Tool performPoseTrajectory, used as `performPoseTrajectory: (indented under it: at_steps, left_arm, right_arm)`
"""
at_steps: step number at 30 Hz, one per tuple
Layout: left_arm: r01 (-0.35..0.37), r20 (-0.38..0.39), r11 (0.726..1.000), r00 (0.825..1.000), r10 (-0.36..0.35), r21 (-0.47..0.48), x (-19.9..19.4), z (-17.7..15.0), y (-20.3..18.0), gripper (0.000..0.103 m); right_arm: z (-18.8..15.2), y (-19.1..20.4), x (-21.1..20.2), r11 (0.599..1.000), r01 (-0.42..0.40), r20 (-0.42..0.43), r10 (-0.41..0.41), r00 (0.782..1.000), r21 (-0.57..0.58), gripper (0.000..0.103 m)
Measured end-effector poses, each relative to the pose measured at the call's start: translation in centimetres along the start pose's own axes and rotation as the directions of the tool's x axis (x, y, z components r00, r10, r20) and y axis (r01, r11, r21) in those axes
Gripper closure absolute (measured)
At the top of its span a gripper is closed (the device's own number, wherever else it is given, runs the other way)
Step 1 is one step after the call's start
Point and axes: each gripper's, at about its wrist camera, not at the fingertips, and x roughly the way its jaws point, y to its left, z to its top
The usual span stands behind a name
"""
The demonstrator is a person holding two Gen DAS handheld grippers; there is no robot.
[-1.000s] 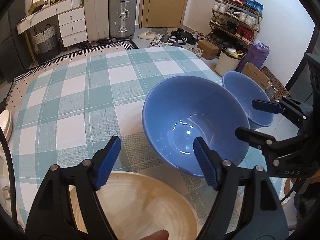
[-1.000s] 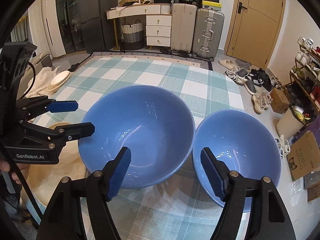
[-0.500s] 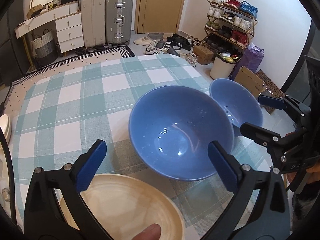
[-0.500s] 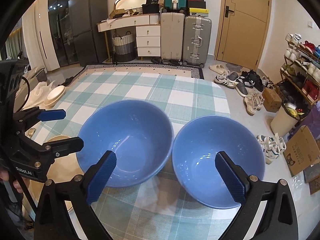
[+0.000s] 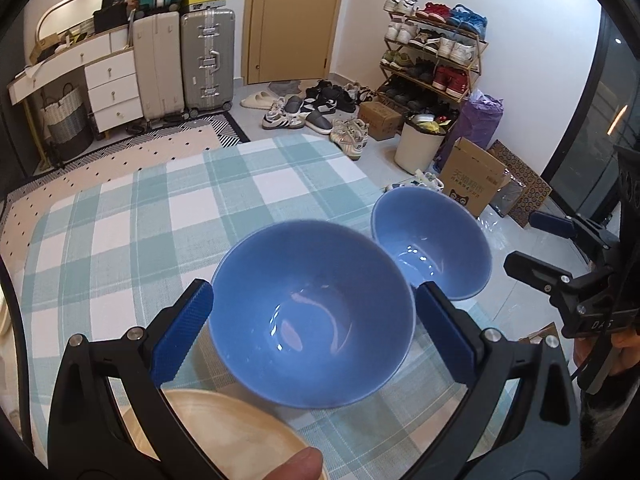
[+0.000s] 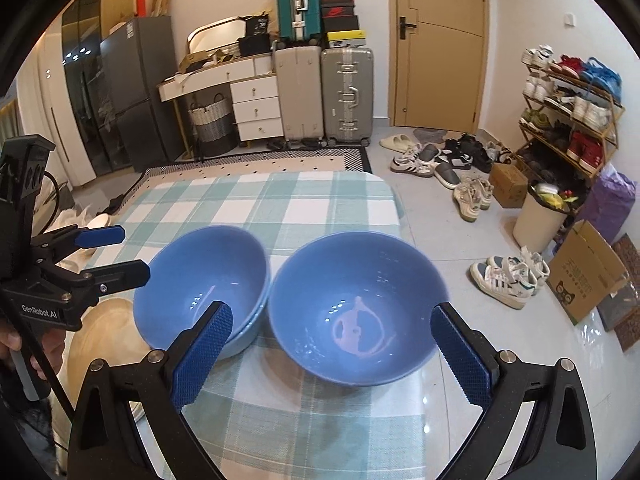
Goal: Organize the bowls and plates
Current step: 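Move the left tool to one blue bowl's rim while the right tool moves to the other, then close the left tool on one bowl rim while the right tool grips the other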
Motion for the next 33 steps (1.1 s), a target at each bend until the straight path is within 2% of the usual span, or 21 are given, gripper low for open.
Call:
performPoseTrajectory:
  at_steps: [11,19,31,33]
  left_arm:
    - [0.059,-0.020,0.995,0.998,-0.058,0.078,2.4,4.1,-3.3,0.002]
    - [0.085,-0.075,0.989,0.994,-0.077,0.121,5.8,5.6,-5.5,0.003]
    - [0.136,-0.145,0.979,0.983,-0.114,0.152,11.3,6.4,-7.0,0.016]
    - [0.143,-0.154,0.976,0.981,-0.117,0.166,12.0,6.5,-7.5,0.021]
  right_arm:
    - [-0.8,-4.6,-0.7,0.989,0.027,0.008,-0.028,1.000,0.149,0.002]
    - [-1.7,-6.5,0.2,0.971,0.034,-0.010,-0.033,0.999,0.236,0.002]
    - [-2.9,-7.2,2.9,0.955,0.022,-0.055,-0.006,0.998,0.296,0.002]
    - [-3.1,-7.3,3.4,0.951,0.013,-0.058,0.005,0.998,0.307,0.002]
